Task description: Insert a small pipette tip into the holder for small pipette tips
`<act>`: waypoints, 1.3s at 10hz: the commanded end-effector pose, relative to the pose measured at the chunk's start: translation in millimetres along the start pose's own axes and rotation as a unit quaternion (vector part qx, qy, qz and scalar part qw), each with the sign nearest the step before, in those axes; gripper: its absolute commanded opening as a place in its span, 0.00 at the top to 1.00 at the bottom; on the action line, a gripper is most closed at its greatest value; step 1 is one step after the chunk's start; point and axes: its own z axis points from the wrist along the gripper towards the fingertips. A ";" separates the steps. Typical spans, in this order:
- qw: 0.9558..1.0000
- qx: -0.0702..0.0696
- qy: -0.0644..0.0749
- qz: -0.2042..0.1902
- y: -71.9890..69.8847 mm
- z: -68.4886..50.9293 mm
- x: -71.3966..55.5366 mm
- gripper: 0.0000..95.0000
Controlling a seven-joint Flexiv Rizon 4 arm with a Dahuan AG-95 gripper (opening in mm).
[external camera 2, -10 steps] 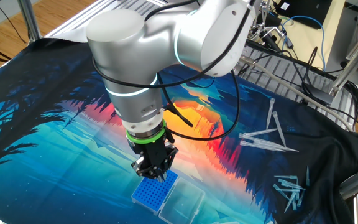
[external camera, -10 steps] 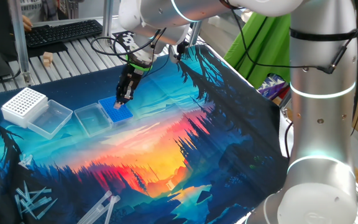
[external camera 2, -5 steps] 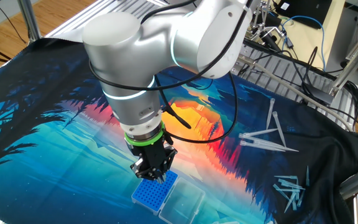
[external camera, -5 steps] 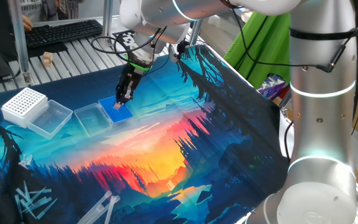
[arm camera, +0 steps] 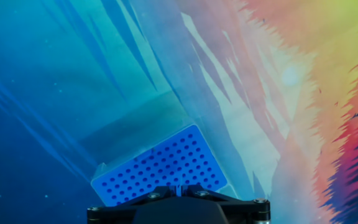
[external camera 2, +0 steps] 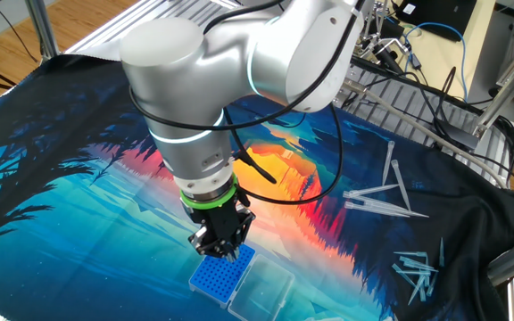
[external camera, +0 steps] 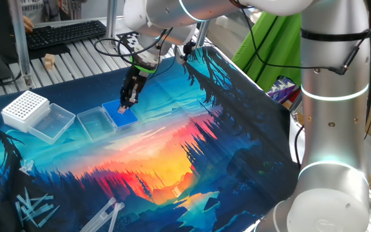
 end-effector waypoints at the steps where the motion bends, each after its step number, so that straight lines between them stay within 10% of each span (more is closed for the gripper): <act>1: 1.000 0.004 -0.004 -0.001 0.6 0.7 -0.3 1.00; 13: 0.999 0.023 -0.015 -0.028 -0.2 -4.0 -0.9 1.00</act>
